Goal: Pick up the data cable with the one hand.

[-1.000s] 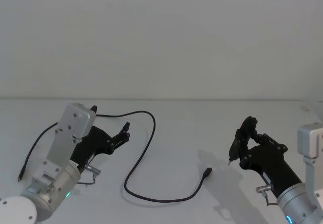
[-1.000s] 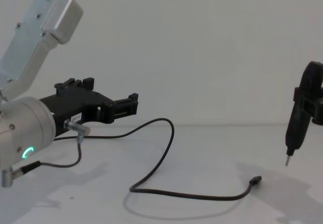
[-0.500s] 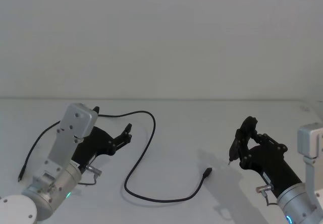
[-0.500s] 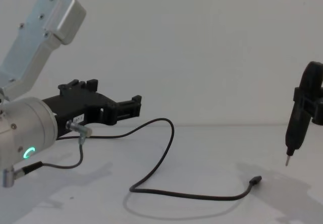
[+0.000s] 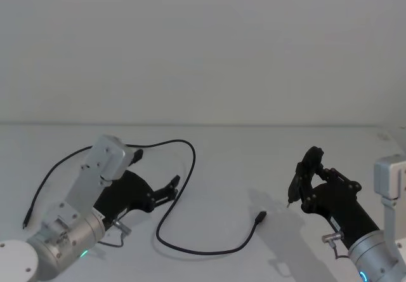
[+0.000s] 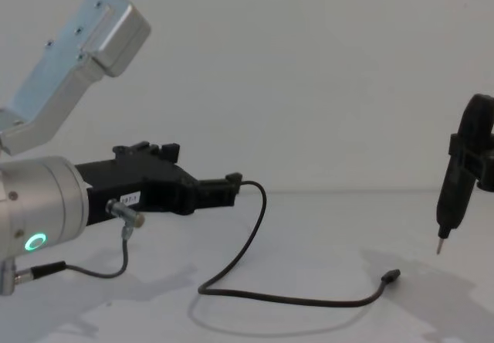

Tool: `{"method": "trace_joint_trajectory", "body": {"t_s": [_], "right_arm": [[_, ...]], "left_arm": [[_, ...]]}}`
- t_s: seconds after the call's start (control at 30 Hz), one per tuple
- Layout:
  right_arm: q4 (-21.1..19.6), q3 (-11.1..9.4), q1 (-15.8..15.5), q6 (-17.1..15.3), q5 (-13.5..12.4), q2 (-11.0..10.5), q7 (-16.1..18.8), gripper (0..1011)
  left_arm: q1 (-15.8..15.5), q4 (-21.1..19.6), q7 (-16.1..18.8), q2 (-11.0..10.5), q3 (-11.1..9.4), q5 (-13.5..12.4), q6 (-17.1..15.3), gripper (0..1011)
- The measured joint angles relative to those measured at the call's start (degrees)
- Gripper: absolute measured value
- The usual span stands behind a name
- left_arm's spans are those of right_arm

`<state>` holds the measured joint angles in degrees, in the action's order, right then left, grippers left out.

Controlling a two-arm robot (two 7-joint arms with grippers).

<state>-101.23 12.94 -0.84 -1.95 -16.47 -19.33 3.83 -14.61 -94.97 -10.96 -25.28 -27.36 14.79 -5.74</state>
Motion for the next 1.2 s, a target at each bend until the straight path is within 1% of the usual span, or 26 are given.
{"method": "trace_joint_trajectory", "body": {"t_s": [0.2, 0.23, 0.3, 0.33, 0.43, 0.63, 0.73, 0.77, 0.97, 1.07, 1.2], "right_arm": [[0.0, 0.0, 0.0, 0.0, 0.0, 0.0, 0.0, 279], [0.0, 0.0, 0.0, 0.0, 0.0, 0.0, 0.0, 279], [0.0, 0.0, 0.0, 0.0, 0.0, 0.0, 0.0, 279], [0.0, 0.0, 0.0, 0.0, 0.0, 0.0, 0.0, 279], [0.0, 0.0, 0.0, 0.0, 0.0, 0.0, 0.0, 279], [0.0, 0.0, 0.0, 0.0, 0.0, 0.0, 0.0, 279], [0.0, 0.0, 0.0, 0.0, 0.0, 0.0, 0.0, 279], [0.0, 0.0, 0.0, 0.0, 0.0, 0.0, 0.0, 279], [0.0, 0.0, 0.0, 0.0, 0.0, 0.0, 0.0, 279], [0.0, 0.0, 0.0, 0.0, 0.0, 0.0, 0.0, 279], [0.0, 0.0, 0.0, 0.0, 0.0, 0.0, 0.0, 279]], "left_arm": [[0.32, -1.73, -4.21, -1.92, -0.29, 1.66, -2.17, 1001], [0.43, -2.26, -5.33, -2.51, -0.35, 2.1, -2.74, 1001], [0.56, -2.88, -6.46, -3.19, -0.43, 2.52, -3.3, 1001], [0.7, -3.42, -7.82, -3.85, -0.52, 3.02, -3.91, 1001], [0.83, -4.31, -9.53, -4.75, -0.69, 3.63, -4.67, 1001], [0.83, -6.81, -14.8, -7.41, -1.66, 5.28, -7.05, 1001], [0.58, -7.59, -16.3, -8.12, -2.24, 5.63, -7.78, 1001], [0.31, -8.05, -17.28, -8.53, -2.67, 5.8, -8.29, 1001], [-1.43, -9.52, -21.07, -9.6, -4.9, 5.91, -10.89, 1001], [-2.28, -10.06, -22.07, -9.87, -5.97, 5.8, -12.19, 1001], [-2.88, -10.57, -22.3, -9.89, -6.92, 5.39, -13.74, 1001]]}}
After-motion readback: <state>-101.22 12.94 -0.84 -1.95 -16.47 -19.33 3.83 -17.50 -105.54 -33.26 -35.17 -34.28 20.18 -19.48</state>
